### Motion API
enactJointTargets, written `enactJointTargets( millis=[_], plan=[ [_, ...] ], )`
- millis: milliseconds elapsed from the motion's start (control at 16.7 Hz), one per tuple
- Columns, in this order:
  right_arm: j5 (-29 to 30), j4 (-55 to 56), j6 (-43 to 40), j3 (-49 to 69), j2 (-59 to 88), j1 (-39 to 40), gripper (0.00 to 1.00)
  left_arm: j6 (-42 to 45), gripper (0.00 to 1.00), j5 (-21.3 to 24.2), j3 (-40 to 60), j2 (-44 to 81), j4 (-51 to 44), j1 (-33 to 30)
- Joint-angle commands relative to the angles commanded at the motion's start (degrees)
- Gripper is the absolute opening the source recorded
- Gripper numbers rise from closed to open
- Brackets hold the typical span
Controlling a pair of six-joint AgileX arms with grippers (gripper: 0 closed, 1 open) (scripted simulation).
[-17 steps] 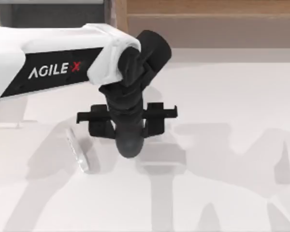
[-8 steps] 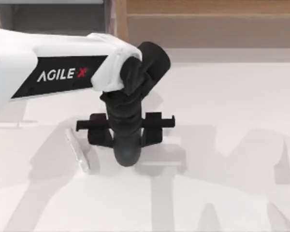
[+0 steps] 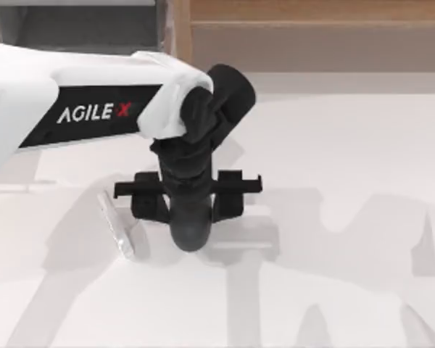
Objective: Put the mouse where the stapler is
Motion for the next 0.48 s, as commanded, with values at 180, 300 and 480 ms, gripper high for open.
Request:
enactJointTargets(
  millis=[180, 300, 480],
  plan=[
    [0.0, 0.0, 0.0, 0.0, 0.0, 0.0, 1.0, 0.0, 0.53, 0.0, 0.0, 0.0, 0.0, 0.0],
    [0.0, 0.0, 0.0, 0.0, 0.0, 0.0, 1.0, 0.0, 0.68, 0.0, 0.0, 0.0, 0.0, 0.0],
    [0.0, 0.0, 0.0, 0.0, 0.0, 0.0, 1.0, 0.0, 0.9, 0.0, 0.0, 0.0, 0.0, 0.0]
  ],
)
